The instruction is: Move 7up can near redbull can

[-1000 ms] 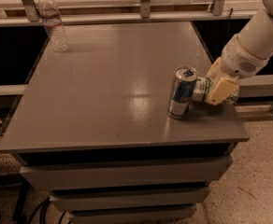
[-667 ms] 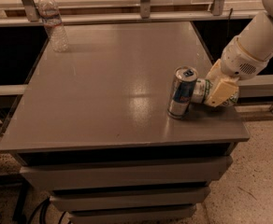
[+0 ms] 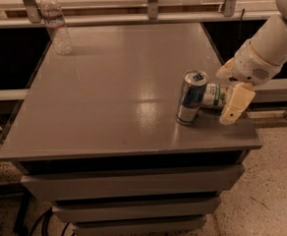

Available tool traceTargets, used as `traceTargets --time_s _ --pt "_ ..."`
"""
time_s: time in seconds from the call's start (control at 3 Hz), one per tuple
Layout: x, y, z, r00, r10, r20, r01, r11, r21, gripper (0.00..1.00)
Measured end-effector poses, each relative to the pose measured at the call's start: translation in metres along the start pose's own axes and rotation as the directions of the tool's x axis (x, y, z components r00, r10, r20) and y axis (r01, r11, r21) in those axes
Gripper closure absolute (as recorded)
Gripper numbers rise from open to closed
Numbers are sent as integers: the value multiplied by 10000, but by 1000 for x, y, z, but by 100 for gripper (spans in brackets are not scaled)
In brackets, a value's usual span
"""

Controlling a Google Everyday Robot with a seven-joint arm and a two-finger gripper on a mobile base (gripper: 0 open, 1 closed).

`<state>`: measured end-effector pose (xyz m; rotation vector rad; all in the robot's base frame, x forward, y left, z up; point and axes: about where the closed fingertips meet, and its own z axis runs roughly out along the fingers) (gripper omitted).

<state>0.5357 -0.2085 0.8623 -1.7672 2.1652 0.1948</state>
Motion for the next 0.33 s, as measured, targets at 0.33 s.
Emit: traceTargets --time_s 0.33 --pt "0 0 0 10000 -4 14 4 10000 -10 0"
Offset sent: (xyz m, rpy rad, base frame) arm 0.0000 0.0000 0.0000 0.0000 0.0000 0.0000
